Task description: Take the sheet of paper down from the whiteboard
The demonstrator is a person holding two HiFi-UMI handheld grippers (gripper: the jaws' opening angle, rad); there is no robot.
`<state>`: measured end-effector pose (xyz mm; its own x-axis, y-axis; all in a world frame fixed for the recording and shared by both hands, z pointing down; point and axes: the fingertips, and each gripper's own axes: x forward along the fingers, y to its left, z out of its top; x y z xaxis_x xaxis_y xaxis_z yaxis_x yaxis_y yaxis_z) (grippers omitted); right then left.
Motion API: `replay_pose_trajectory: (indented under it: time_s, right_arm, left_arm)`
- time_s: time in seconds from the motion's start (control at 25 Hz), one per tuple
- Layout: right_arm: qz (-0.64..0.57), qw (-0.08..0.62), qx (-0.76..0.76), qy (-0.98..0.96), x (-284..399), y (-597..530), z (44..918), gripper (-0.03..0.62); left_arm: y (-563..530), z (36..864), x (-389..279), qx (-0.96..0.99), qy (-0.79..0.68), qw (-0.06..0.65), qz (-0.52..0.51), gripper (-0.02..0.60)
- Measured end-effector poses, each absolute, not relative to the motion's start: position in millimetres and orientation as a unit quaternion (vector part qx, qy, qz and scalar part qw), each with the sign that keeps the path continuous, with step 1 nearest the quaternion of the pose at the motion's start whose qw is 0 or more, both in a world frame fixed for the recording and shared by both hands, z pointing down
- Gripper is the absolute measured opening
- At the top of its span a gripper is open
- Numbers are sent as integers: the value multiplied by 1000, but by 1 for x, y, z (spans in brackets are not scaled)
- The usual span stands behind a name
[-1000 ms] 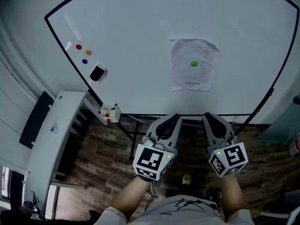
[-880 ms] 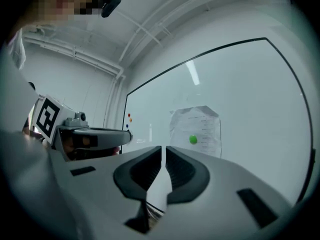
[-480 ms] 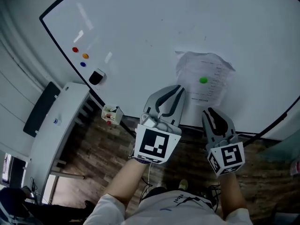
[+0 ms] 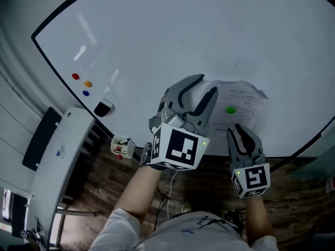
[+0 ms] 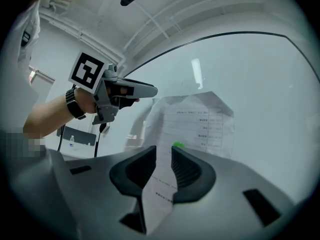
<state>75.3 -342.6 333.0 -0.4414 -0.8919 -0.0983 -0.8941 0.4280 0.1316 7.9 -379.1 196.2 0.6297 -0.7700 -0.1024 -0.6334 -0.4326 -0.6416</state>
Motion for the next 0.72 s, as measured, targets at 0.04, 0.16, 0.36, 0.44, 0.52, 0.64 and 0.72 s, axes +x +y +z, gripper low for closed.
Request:
replay_pose_trajectory:
  time_s: [0.04, 0.16, 0.36, 0.44, 0.52, 0.64, 0.72]
  right_arm:
    - [85, 6, -532, 842, 74, -346, 332, 86]
    - [93, 4, -542, 836, 73, -354, 327, 86]
    - [106, 3, -556, 825, 71, -365, 323, 89]
    - [113, 1, -565, 817, 72, -368, 323, 91]
    - [125, 2, -577, 807, 74, -371, 320, 92]
    - [139, -4, -597, 790, 78, -376, 320, 103]
    - [142, -7, -601, 786, 79, -379, 321, 117]
  left_arm:
    - [-385, 196, 8, -844, 410, 329, -108, 150]
    - [-396, 200, 8, -855, 388, 323, -118, 152]
    - [-396, 208, 15, -870, 355, 318, -128, 152]
    - [-395, 209, 15, -874, 348, 314, -127, 152]
    - [-395, 210, 15, -878, 343, 310, -126, 152]
    - [-394, 210, 11, -879, 343, 307, -122, 150]
    - [-394, 211, 8, -882, 343, 302, -118, 150]
